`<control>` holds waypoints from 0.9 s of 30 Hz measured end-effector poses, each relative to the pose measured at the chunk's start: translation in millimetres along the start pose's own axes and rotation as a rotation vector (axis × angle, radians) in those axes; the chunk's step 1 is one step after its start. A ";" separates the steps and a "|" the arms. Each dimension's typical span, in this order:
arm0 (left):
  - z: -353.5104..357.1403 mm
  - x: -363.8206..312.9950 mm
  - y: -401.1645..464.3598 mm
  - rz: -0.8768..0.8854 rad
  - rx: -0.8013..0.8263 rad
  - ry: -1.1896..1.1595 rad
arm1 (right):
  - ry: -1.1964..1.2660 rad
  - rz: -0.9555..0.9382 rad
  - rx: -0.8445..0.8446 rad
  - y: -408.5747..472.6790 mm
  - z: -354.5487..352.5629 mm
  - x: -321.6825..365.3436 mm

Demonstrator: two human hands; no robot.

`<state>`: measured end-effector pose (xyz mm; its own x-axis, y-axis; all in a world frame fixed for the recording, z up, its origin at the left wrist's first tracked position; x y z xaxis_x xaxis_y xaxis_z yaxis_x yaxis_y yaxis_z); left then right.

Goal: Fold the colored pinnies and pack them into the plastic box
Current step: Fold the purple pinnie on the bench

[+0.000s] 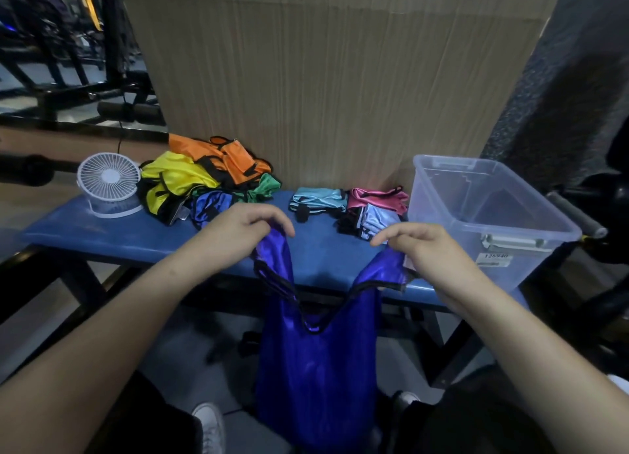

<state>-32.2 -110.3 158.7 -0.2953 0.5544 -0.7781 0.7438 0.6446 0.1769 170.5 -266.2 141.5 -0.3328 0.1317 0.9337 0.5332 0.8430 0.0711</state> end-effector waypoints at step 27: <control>-39.3 1.0 11.3 0.116 -0.251 0.381 | -1.076 -0.469 -0.270 5.5 -10.5 48.3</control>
<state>-47.7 -81.8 183.7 -0.4532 0.7536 -0.4762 0.6305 0.6486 0.4264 165.6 -260.7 190.7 -0.9476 0.3175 0.0355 0.2893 0.8057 0.5168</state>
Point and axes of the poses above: each hand's wrist, its own y-axis towards the middle knuckle, its own z-axis out of the palm, x = y × z, the point moved 9 cm from there along y, towards the middle knuckle
